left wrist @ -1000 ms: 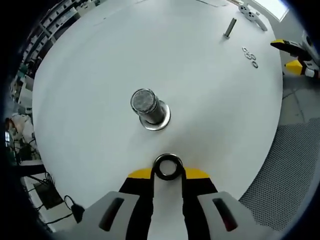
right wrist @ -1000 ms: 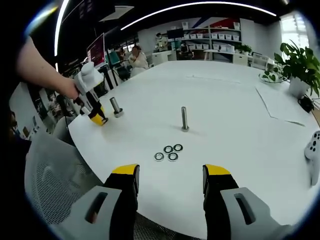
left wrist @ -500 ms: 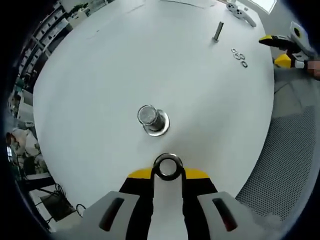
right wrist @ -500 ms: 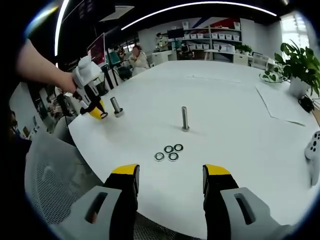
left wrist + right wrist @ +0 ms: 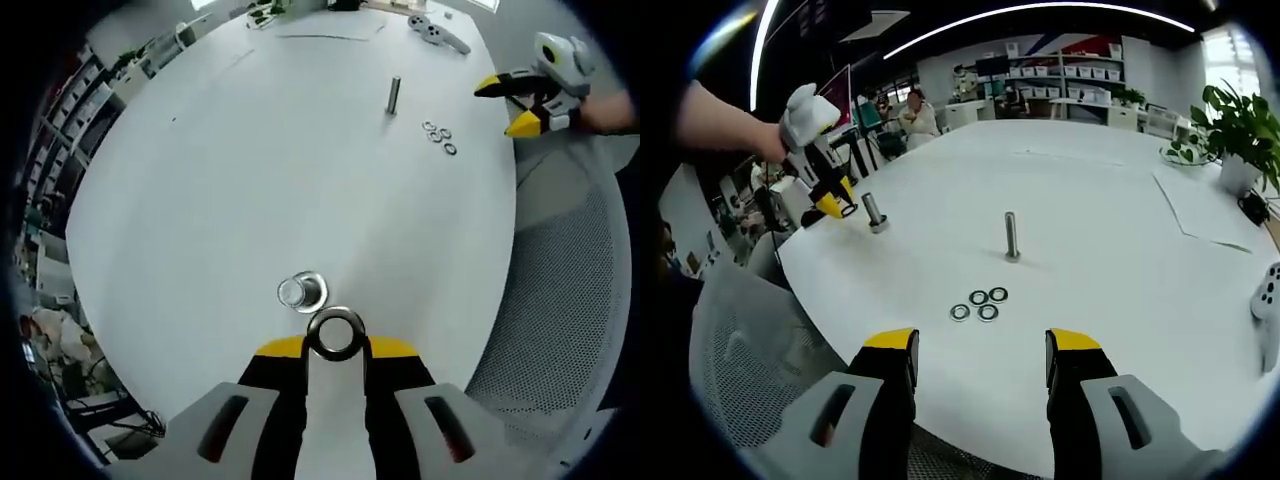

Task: Place the washer onto the threaded stud by aligning its center hole with the stud, sliding it down to the base, and recovering from edge contact or off-axis alignment until the washer reaches the visible bottom stop.

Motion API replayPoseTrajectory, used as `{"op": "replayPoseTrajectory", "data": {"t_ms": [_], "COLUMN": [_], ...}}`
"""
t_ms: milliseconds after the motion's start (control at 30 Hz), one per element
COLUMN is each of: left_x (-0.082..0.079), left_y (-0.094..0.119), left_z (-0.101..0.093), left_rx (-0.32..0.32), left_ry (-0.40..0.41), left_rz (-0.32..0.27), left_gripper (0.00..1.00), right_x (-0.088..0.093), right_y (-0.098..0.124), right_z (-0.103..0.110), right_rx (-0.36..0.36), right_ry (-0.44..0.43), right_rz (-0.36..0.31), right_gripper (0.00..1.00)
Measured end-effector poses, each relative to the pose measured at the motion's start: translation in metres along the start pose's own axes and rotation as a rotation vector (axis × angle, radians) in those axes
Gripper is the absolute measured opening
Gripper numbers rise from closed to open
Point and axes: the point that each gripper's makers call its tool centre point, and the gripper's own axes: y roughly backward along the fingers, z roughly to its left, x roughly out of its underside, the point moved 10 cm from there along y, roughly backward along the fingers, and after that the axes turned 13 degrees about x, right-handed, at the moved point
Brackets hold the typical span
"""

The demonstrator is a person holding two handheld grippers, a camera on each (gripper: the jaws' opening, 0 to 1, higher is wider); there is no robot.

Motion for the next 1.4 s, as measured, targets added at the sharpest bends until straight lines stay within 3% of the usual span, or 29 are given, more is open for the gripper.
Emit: {"op": "replayPoseTrajectory", "data": {"t_ms": [433, 800, 1400], "left_x": [-0.021, -0.022, -0.023], "left_y": [0.013, 0.006, -0.011], "left_z": [0.008, 0.021, 0.028], "left_rx": [-0.017, -0.036, -0.016], "left_ry": [-0.034, -0.046, -0.062], "left_rz": [-0.038, -0.014, 0.036], "left_gripper": [0.18, 0.18, 0.18], "right_x": [0.001, 0.000, 0.000], "right_y": [0.000, 0.000, 0.000], "right_z": [-0.001, -0.001, -0.001], "right_rx": [-0.001, 0.001, 0.006], "right_ry": [-0.001, -0.002, -0.004], "right_rz": [0.001, 0.002, 0.003], "right_gripper": [0.53, 0.53, 0.53]}}
